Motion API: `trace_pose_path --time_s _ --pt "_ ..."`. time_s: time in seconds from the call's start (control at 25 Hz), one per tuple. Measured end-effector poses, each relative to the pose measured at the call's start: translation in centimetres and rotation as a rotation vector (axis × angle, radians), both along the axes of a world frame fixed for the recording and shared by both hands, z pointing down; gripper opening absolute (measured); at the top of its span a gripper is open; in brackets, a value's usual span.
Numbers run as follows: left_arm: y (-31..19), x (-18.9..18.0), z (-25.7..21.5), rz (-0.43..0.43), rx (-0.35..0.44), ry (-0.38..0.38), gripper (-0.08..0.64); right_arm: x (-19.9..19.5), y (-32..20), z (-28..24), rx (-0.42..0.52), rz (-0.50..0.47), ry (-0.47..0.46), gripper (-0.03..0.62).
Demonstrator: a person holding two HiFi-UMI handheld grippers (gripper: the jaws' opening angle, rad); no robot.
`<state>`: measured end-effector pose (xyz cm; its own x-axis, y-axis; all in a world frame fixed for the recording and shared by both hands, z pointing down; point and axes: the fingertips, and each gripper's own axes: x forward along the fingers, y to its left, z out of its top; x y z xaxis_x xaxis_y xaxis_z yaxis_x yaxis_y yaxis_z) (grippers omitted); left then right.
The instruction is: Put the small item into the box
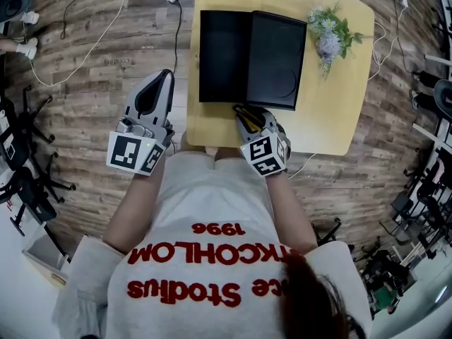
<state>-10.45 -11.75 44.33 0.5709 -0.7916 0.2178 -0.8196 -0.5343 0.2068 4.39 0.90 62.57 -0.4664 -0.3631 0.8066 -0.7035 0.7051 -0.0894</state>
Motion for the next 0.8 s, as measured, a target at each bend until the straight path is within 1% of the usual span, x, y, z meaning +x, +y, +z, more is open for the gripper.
trace_pose_path --time_s 0.12,0.4,0.52,0.68,0.8 --pt "-0.1 0.1 -0.5 -0.001 0.012 0.002 0.006 0.0 0.2 -0.4 0.004 -0.01 -0.025 0.121" --pt "-1.0 -0.1 -2.2 -0.009 0.056 0.001 0.006 -0.8 -0.9 -5.0 0.096 -0.032 -0.2 0.117" --pt "-1.4 -0.2 -3.2 -0.012 0.082 0.003 0.006 -1.0 -2.0 -8.2 0.155 -0.007 -0.297 0.115" --pt "-1.9 -0.2 -4.8 -0.015 0.117 0.007 0.006 -0.7 -3.8 -13.2 0.247 0.055 -0.435 0.115" --pt "-2.2 -0.1 -6.1 -0.016 0.148 0.01 0.006 -0.2 -5.4 -17.1 0.332 0.085 -0.512 0.115"
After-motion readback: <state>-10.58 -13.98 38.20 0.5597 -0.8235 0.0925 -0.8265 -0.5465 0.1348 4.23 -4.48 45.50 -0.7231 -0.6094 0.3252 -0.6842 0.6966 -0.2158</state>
